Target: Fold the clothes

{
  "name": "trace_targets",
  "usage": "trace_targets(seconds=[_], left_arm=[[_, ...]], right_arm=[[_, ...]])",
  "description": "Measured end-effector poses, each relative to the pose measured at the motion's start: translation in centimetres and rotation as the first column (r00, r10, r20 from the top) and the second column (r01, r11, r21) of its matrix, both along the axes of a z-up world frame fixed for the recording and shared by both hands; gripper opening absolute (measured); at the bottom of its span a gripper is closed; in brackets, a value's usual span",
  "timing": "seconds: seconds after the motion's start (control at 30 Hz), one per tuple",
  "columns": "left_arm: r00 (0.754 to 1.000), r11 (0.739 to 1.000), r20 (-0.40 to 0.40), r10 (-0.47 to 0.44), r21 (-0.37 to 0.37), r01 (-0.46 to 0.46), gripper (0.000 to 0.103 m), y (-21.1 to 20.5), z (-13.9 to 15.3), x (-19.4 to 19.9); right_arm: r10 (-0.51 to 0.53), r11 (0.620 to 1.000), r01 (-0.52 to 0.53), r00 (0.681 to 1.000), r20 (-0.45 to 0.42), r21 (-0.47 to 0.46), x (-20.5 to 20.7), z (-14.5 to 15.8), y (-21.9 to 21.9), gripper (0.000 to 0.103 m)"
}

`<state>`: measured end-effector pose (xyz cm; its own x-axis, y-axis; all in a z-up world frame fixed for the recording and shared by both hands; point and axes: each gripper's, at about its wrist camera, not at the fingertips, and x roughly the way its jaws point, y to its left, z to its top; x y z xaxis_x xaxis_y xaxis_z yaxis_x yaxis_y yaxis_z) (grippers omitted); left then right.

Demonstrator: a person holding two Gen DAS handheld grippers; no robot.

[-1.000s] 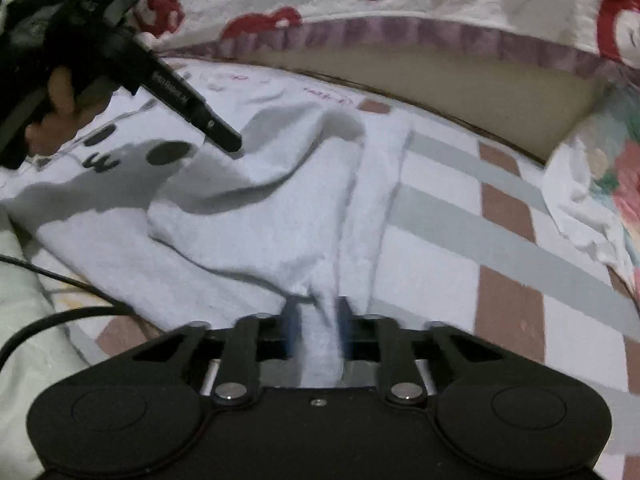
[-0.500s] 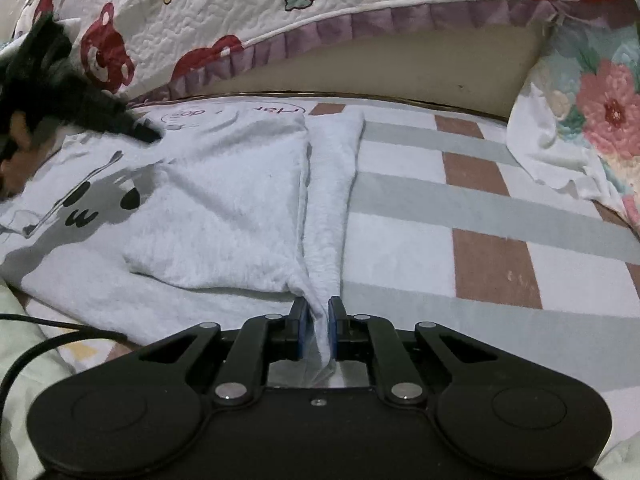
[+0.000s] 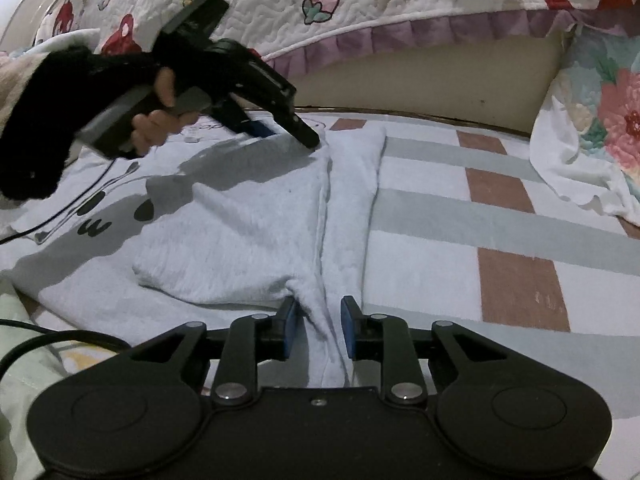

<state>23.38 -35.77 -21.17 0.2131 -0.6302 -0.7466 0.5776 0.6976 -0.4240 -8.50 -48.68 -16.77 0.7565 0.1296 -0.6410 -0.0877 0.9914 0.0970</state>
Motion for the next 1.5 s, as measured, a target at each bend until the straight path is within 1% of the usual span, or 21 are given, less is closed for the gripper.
trace_targets(seconds=[0.07,0.13,0.23,0.33,0.4,0.5,0.53,0.6,0.67,0.73,0.77,0.8,0.87,0.93,0.97,1.03,1.1,1.2,1.3,1.4,1.5], left_arm=[[1.0,0.999,0.019,-0.009,-0.032,0.009,0.009,-0.6,0.3,0.4],[0.998,0.997,0.064,-0.019,-0.076,0.024,0.008,-1.3,1.4,0.3],[0.994,0.996,0.101,-0.027,-0.082,0.036,0.007,-2.6,2.2,0.3],[0.993,0.997,0.111,-0.026,-0.076,0.034,0.006,-3.4,1.9,0.5],[0.994,0.995,0.11,-0.017,-0.091,0.027,0.006,-3.6,1.7,0.7],[0.992,0.999,0.124,-0.001,-0.051,0.007,0.008,-3.9,0.9,1.0],[0.993,1.0,0.114,0.015,-0.024,-0.012,0.01,-4.0,0.5,1.2],[0.992,0.998,0.112,0.052,-0.025,-0.049,0.018,-3.5,0.5,1.1],[0.99,0.993,0.129,0.063,-0.109,-0.049,0.027,-2.2,1.7,0.4],[0.992,0.969,0.085,0.095,-0.238,-0.072,0.044,0.0,3.0,-0.2],[0.992,0.96,0.065,0.111,-0.265,-0.09,0.044,1.3,3.5,-0.7],[0.991,0.952,0.047,0.126,-0.288,-0.107,0.044,2.7,4.0,-1.3],[0.985,0.959,0.074,0.158,-0.251,-0.135,0.044,5.0,4.7,-2.8],[0.972,0.972,0.117,0.205,-0.142,-0.188,0.044,8.1,5.0,-4.5],[0.966,0.974,0.138,0.22,-0.094,-0.208,0.044,9.7,5.2,-5.5],[0.957,0.972,0.166,0.236,-0.021,-0.236,0.044,13.7,5.2,-7.4],[0.952,0.965,0.168,0.255,0.015,-0.261,0.045,18.8,5.3,-9.3],[0.923,0.929,0.199,0.329,0.104,-0.354,0.051,25.8,6.0,-12.4],[0.882,0.868,0.197,0.428,0.183,-0.462,0.054,32.4,5.5,-14.8],[0.831,0.809,0.14,0.539,0.19,-0.557,0.055,38.3,4.4,-17.0],[0.788,0.771,0.085,0.61,0.164,-0.615,0.055,41.9,3.4,-18.5]], right_arm=[[0.006,1.0,-0.006,1.0,0.014,0.006,-0.2,0.1,0.0,0.006],[-0.011,1.0,0.011,0.999,0.051,0.012,-0.6,0.5,-0.3,0.006],[-0.056,0.996,0.049,0.994,0.094,0.078,-1.1,1.2,-1.2,0.005],[-0.101,0.989,0.09,0.991,0.092,0.114,-1.2,1.1,-1.8,0.003],[-0.13,0.982,0.117,0.988,0.078,0.149,-1.2,0.6,-2.5,0.003],[-0.174,0.966,0.165,0.984,0.029,0.2,-0.6,-0.3,-3.6,0.003],[-0.182,0.965,0.175,0.983,0.016,0.194,-0.5,-0.4,-3.6,0.002],[-0.218,0.966,0.217,0.976,-0.015,0.137,-0.6,-0.5,-3.5,0.0],[-0.264,0.955,0.268,0.964,-0.044,0.127,-1.0,-0.5,-4.0,0.0],[-0.267,0.949,0.269,0.963,-0.034,0.166,-1.6,0.3,-4.3,0.002],[-0.232,0.955,0.23,0.973,-0.015,0.185,-1.6,1.0,-4.3,0.008],[-0.196,0.962,0.193,0.981,-0.003,0.19,-1.2,1.5,-4.2,0.01],[-0.124,0.977,0.118,0.992,0.024,0.179,0.0,2.4,-3.4,0.01],[-0.06,0.984,0.051,0.997,0.046,0.171,1.8,2.9,-2.5,0.012],[-0.026,0.985,0.017,0.999,0.048,0.174,2.8,3.1,-1.8,0.017],[0.028,0.985,-0.037,0.998,0.055,0.167,4.2,2.9,-0.4,0.033],[0.057,0.988,-0.062,0.998,0.038,0.138,5.0,2.3,1.2,0.038],[0.065,0.991,-0.06,0.997,-0.039,0.121,5.9,1.0,2.5,0.038],[0.073,0.996,-0.069,0.995,-0.07,0.056,5.2,0.4,3.4,0.038],[0.065,0.998,-0.063,0.992,-0.111,0.028,5.0,1.0,3.5,0.039],[0.02,0.999,-0.016,0.994,-0.105,0.038,4.9,2.4,3.1,0.039]])
